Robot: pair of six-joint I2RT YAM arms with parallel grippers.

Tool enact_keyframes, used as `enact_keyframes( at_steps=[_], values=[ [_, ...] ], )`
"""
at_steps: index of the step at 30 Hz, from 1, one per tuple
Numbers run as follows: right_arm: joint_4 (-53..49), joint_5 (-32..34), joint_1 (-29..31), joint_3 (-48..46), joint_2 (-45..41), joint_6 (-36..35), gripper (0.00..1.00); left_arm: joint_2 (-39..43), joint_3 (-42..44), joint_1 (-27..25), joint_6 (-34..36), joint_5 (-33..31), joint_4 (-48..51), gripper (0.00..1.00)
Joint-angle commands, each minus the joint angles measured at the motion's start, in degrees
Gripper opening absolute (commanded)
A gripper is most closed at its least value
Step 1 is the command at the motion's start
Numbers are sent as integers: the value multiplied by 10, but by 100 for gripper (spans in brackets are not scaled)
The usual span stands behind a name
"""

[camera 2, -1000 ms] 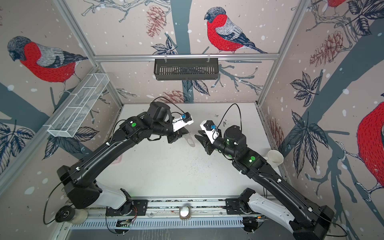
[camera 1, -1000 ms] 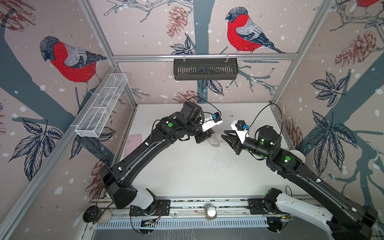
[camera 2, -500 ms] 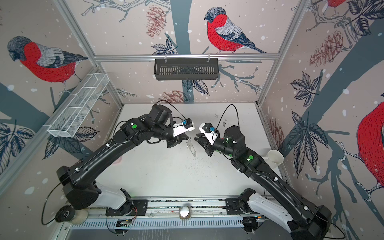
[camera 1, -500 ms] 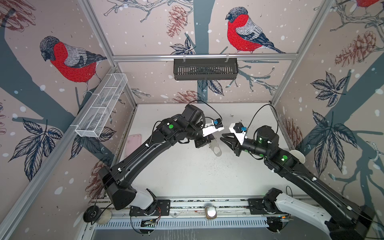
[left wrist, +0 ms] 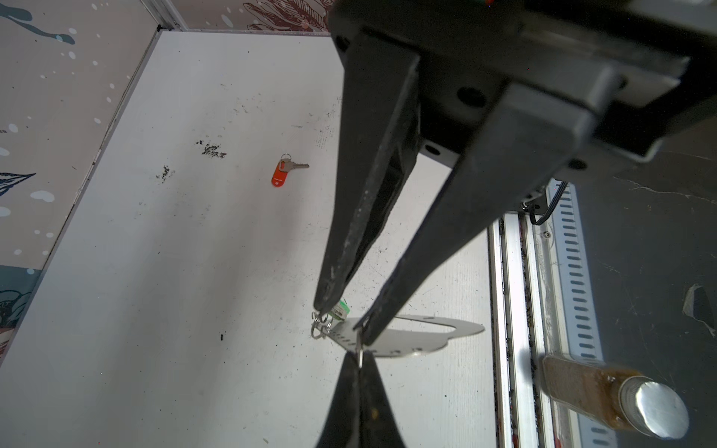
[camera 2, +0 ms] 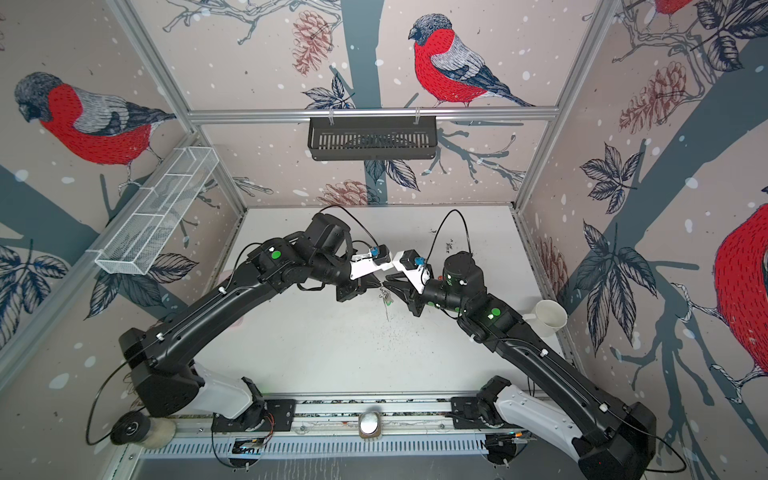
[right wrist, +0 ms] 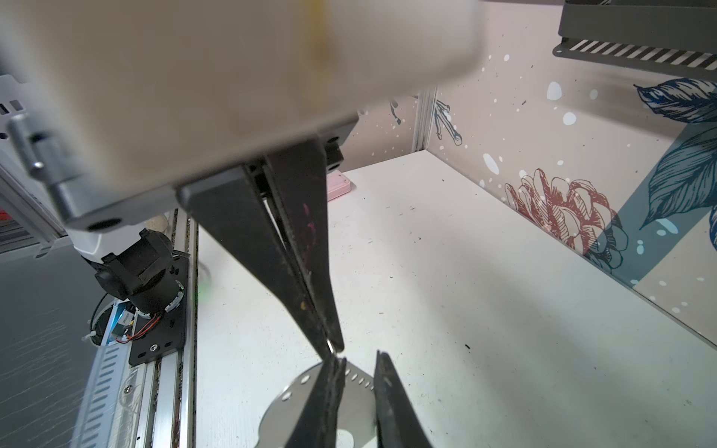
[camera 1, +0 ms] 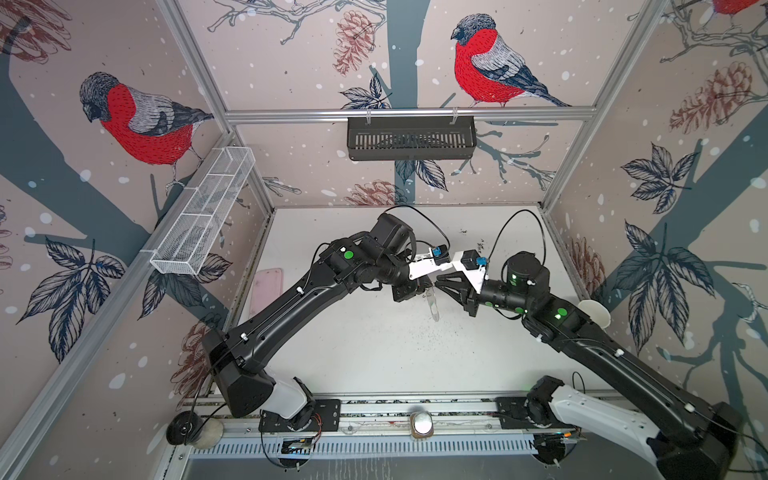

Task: Put the keys on the keyring

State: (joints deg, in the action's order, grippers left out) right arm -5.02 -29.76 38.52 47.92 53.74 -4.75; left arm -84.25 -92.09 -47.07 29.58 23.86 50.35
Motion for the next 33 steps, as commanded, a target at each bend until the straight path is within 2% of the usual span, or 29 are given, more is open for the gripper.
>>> enact_keyframes(
  at_steps=[1, 17, 27, 33],
  values=[
    [20, -14, 1, -4, -1, -5, 19, 6, -2, -3, 5, 20, -14, 0],
    [19, -58, 1, -2, 7, -9, 17, 9, -3, -7, 7, 30, -19, 0],
    [20, -90, 1, 0, 5, -12, 14, 43, 0, -7, 10, 56, -41, 0],
    [26, -85, 0, 4, -12, -10, 17, 37, -1, -7, 7, 55, -25, 0]
  ],
)
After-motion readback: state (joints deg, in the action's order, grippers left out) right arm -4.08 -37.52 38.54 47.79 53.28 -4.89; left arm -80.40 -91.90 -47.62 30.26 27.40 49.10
